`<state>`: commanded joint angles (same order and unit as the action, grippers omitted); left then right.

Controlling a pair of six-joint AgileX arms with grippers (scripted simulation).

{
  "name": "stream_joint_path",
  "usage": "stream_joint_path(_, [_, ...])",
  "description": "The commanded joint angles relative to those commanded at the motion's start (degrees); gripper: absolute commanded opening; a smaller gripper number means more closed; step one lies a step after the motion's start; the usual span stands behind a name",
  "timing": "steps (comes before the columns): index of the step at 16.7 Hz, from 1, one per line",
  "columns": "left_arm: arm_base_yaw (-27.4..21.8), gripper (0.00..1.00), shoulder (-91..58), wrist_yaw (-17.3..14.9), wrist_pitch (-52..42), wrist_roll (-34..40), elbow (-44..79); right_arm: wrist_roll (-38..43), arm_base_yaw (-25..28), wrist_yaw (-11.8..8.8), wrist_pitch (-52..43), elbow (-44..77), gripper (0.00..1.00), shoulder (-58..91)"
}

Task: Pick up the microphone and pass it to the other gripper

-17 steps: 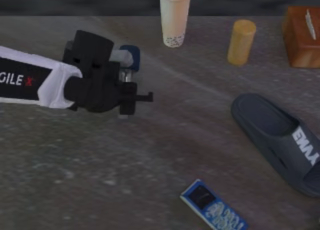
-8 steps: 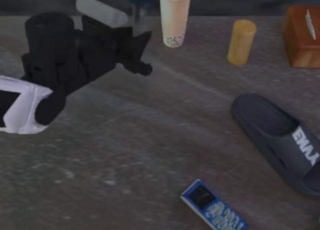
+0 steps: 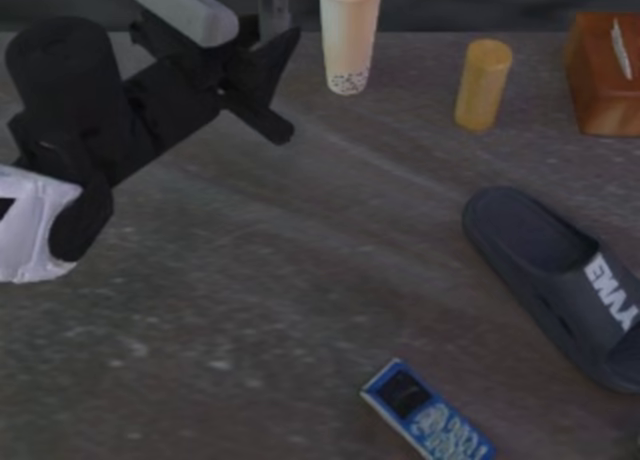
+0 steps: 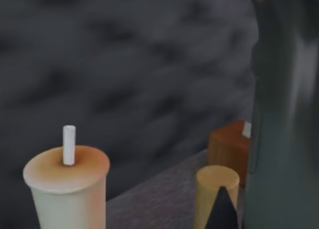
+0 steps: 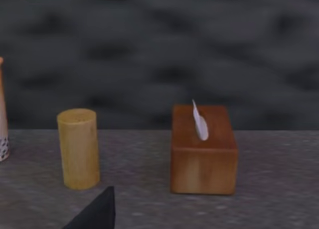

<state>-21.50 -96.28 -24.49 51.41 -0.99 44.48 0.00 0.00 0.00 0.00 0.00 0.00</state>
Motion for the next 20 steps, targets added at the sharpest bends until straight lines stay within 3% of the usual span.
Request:
stream_joint_path(4, [-2.35, 0.0, 0.77, 2.27, -0.58, -0.07, 0.09, 0.0, 0.0, 0.0, 0.0, 0.0, 1.0, 0.0])
stream_joint_path(11, [-13.9, 0.0, 6.25, 14.95, -3.18, 0.2, -1.03, 0.0, 0.0, 0.0, 0.0, 0.0, 1.0, 0.0])
stream_joint_path(20, [-14.73, 0.0, 6.7, 15.78, -3.34, 0.22, -1.08, 0.0, 0.0, 0.0, 0.0, 0.0, 1.0, 0.0])
